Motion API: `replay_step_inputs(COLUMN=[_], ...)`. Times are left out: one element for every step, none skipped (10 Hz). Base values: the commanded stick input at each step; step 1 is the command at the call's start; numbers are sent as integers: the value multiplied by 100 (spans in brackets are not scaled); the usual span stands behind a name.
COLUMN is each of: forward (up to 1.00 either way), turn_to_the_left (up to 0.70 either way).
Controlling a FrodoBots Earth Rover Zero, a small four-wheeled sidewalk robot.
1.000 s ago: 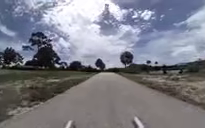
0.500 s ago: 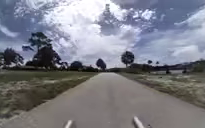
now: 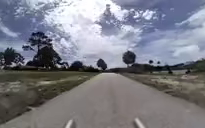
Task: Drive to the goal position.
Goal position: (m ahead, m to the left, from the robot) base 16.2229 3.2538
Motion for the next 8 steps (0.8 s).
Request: replay_step_inputs(forward=[85, 85, 85, 85, 85, 85, 85, 85], turn_to_the_left=[0, 0, 0, 0, 0, 0, 0, 0])
